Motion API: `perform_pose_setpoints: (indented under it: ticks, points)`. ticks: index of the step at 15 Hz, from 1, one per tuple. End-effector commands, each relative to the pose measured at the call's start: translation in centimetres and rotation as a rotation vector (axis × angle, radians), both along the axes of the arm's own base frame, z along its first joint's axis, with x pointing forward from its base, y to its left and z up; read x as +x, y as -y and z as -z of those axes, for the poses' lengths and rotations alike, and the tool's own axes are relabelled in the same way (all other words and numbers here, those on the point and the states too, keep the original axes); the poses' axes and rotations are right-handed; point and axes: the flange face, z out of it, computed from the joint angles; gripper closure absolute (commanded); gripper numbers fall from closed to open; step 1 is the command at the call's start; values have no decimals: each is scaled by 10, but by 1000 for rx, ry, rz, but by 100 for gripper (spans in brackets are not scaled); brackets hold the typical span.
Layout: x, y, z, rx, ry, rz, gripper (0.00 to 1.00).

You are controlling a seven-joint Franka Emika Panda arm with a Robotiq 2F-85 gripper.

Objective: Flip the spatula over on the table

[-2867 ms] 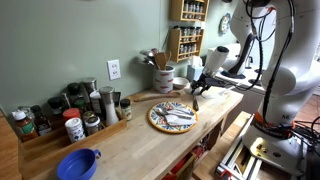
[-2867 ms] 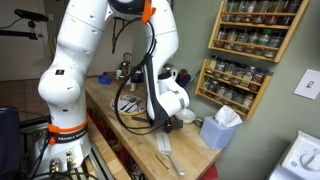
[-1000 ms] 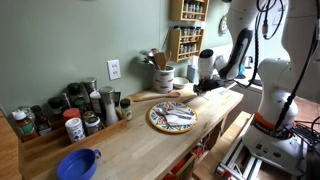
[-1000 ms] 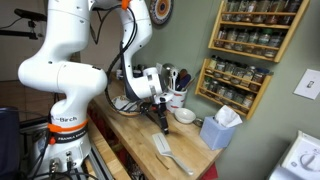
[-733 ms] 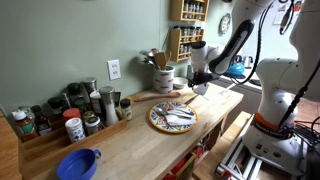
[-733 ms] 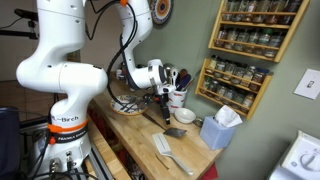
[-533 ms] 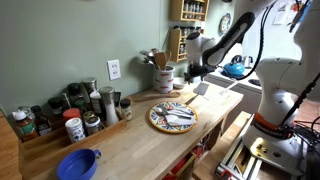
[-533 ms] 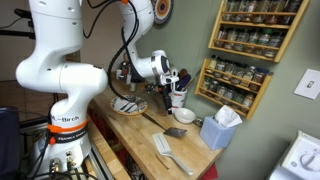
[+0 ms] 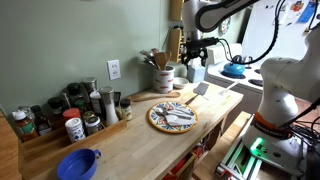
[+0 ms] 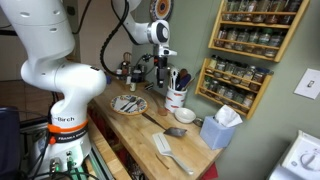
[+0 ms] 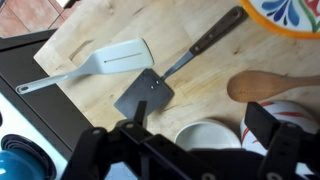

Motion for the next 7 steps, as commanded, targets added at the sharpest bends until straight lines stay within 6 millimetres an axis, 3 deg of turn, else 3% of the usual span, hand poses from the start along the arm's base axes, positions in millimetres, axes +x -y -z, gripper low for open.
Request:
perform_pose_setpoints:
  ticks: [1, 2, 3, 7]
  points:
    - [-31, 10, -21, 86, -152, -112, 0]
    - [-36, 16, -20, 73, -204, -143, 0]
    - [-21, 5, -13, 34, -141, -92, 0]
    - [-29, 16, -17, 50, -188, -135, 0]
